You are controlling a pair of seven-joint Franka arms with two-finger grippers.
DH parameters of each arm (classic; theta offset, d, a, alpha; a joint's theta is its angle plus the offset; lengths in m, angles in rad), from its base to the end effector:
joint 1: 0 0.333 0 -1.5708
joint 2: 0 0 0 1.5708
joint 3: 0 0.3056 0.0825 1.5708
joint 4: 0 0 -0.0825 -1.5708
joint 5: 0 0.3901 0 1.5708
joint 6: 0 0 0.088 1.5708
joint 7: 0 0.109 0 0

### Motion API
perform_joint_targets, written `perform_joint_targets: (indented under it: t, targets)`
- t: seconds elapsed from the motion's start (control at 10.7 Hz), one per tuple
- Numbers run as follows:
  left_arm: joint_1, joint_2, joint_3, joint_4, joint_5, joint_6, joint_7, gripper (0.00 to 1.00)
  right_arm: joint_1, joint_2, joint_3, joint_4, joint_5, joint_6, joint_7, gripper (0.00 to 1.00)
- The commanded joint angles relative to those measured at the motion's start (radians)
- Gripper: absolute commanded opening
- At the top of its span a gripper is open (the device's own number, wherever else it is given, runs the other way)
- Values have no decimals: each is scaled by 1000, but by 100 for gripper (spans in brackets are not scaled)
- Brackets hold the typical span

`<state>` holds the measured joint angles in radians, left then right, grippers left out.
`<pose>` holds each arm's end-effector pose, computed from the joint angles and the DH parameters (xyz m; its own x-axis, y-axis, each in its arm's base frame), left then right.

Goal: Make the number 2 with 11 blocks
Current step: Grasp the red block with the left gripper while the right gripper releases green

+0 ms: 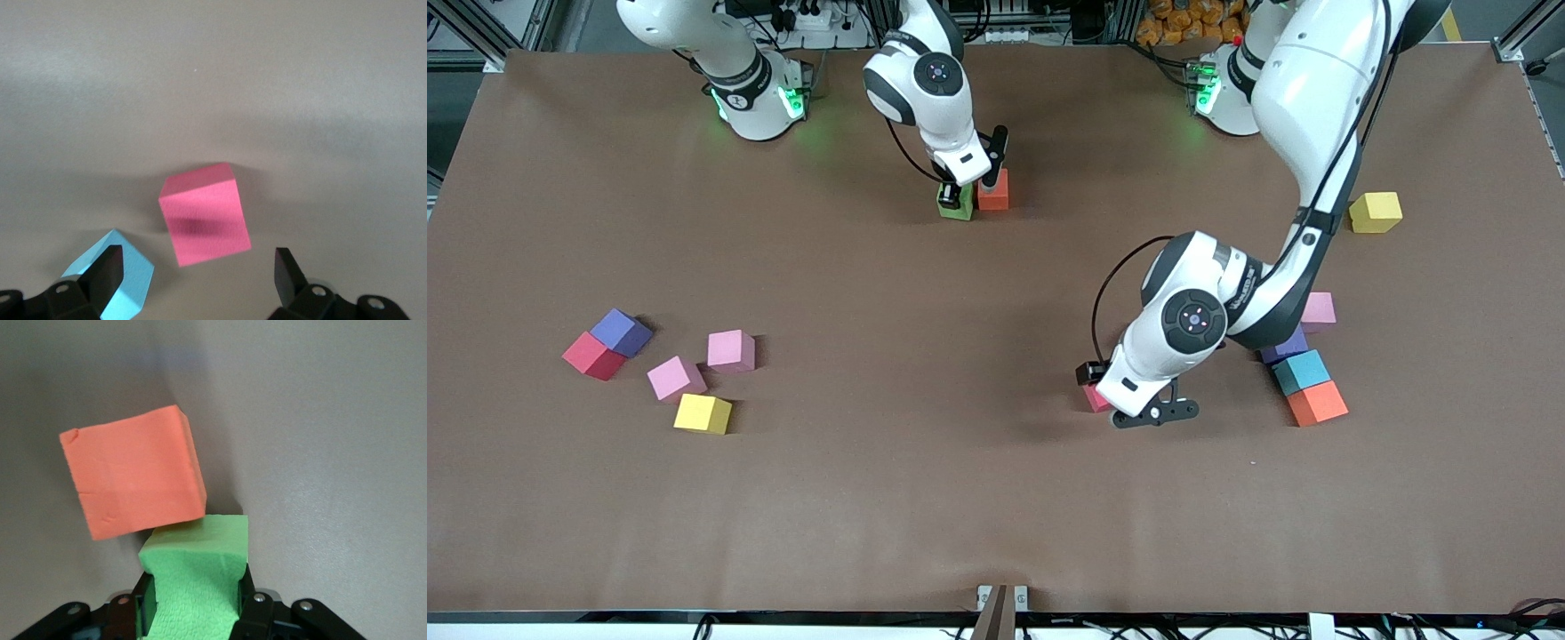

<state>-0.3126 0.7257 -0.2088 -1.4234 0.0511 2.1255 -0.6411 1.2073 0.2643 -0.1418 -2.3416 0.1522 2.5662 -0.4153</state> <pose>0.6408 -0.3340 0.2599 0.9880 0.1402 -0.0642 0.1447 -0.9870 0.0702 0.2525 0.4470 0.2021 0.2129 0.9769 -0.0176 0.9755 -0.2135 -0.0528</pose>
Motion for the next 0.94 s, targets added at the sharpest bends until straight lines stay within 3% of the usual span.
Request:
perform_joint_targets:
  t: [0.0, 0.56, 0.66, 0.75, 0.84]
  targets:
    - [-6, 55, 0, 67, 24, 37, -22, 100, 31, 0, -10, 1, -13, 9, 38, 7]
    - [-11, 89, 2, 55, 30, 53, -77, 100, 64, 26, -10, 1, -14, 37, 79, 7]
    - [-11, 89, 2, 54, 29, 48, -92, 100, 64, 30, -10, 1, -14, 48, 82, 31]
    - [-11, 87, 2, 52, 30, 45, -141, 100, 63, 30, -12, 5, -14, 48, 81, 99]
    - [-13, 87, 2, 50, 30, 45, -175, 100, 61, 29, -12, 5, -14, 48, 81, 100]
